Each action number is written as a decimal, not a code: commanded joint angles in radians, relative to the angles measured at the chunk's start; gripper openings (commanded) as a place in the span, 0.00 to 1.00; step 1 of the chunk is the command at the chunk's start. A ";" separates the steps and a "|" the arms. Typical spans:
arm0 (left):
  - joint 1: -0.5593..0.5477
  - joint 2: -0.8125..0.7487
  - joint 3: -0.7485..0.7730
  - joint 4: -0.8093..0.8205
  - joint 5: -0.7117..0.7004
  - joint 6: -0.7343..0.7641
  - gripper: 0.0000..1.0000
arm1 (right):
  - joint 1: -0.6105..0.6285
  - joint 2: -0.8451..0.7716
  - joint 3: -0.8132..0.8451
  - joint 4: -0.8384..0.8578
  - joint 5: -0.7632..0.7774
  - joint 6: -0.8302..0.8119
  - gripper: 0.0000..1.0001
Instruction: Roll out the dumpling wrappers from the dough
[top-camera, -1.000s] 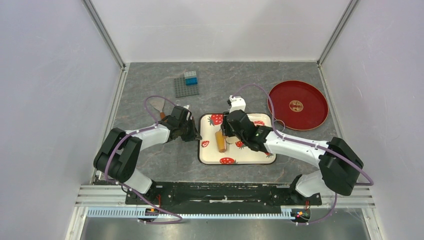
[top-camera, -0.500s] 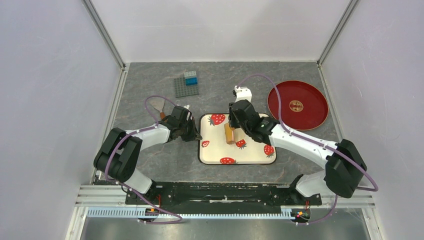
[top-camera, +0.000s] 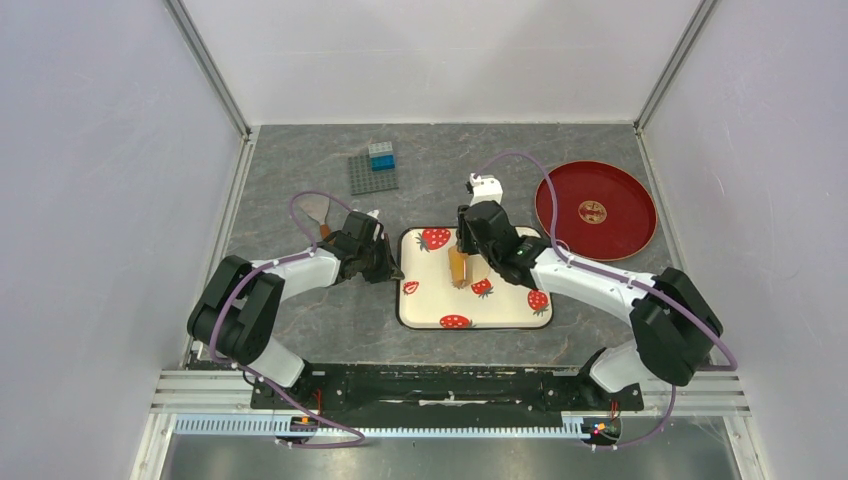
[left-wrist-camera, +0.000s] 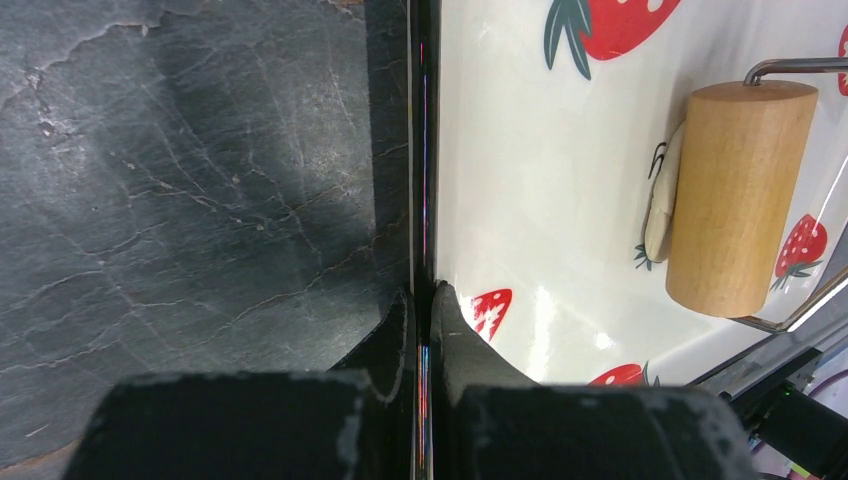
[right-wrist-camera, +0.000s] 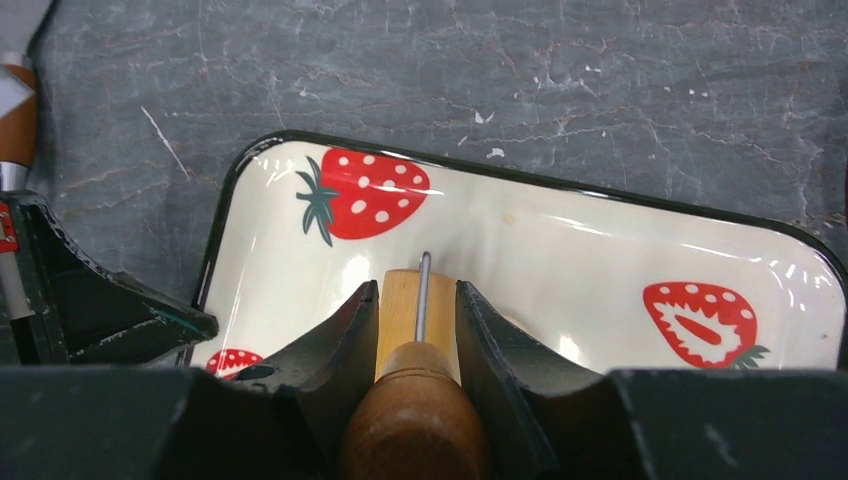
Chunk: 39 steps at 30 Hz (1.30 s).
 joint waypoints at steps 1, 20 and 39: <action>-0.015 0.070 -0.046 -0.123 -0.101 0.039 0.02 | 0.003 0.011 -0.082 0.077 -0.049 0.017 0.00; -0.016 0.071 -0.046 -0.123 -0.099 0.038 0.02 | 0.070 -0.005 -0.291 0.098 0.071 0.053 0.00; -0.016 0.067 -0.048 -0.120 -0.100 0.039 0.02 | -0.062 -0.058 0.230 -0.111 -0.189 -0.036 0.00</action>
